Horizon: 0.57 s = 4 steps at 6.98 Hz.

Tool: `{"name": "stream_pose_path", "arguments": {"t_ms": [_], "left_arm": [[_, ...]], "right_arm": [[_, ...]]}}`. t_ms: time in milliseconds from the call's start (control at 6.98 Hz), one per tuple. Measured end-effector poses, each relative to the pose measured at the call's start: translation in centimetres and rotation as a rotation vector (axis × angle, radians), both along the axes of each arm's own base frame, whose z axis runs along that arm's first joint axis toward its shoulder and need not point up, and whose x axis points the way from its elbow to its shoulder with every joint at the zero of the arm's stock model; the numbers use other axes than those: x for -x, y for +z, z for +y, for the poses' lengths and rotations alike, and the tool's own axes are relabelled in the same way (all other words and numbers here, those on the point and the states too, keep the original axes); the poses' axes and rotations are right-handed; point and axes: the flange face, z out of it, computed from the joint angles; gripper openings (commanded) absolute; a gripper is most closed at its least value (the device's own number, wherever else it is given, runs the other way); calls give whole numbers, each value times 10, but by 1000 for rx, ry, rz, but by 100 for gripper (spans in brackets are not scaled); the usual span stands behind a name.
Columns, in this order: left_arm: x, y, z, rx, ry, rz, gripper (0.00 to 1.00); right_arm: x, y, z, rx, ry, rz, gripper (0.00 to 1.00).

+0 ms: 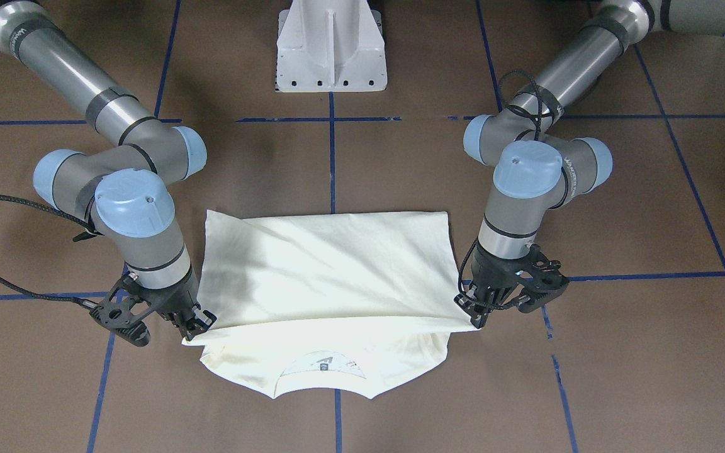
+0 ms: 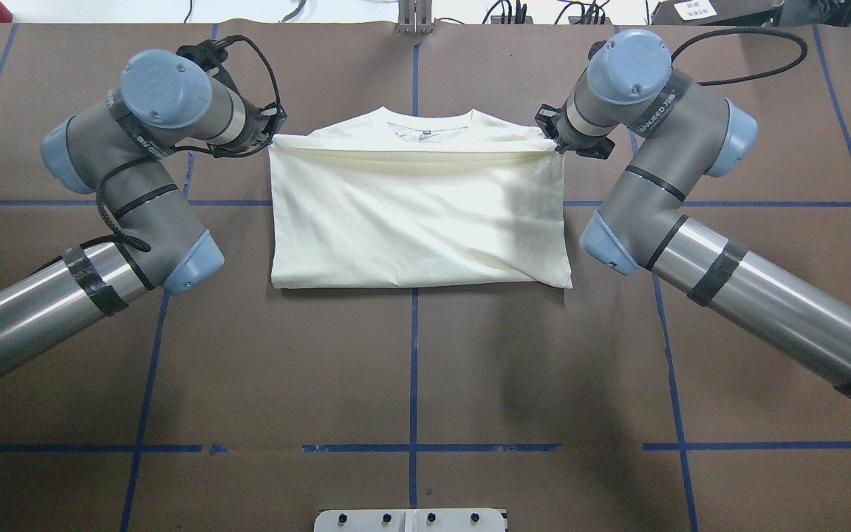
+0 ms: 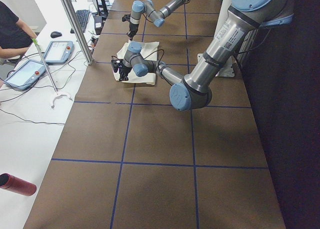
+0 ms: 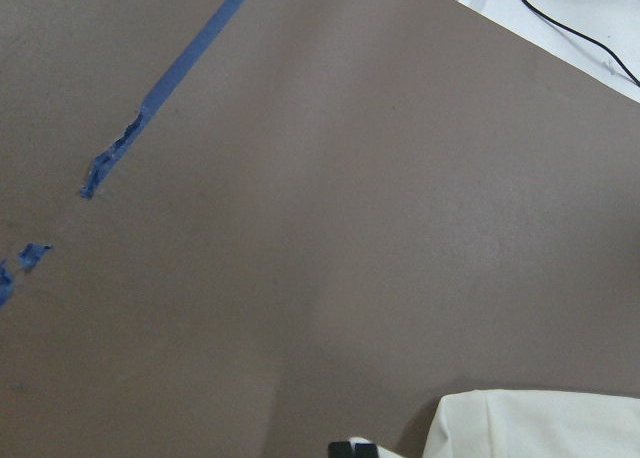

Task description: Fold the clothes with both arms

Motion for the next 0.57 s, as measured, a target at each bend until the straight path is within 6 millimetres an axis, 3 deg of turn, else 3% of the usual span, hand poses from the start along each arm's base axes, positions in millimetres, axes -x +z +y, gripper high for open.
{"name": "stream_pose_path", "arguments": {"t_ms": [573], "left_arm": [[9, 21, 7, -43, 24, -17, 0]], "right_arm": [[0, -31, -16, -24, 12, -27, 0]]}}
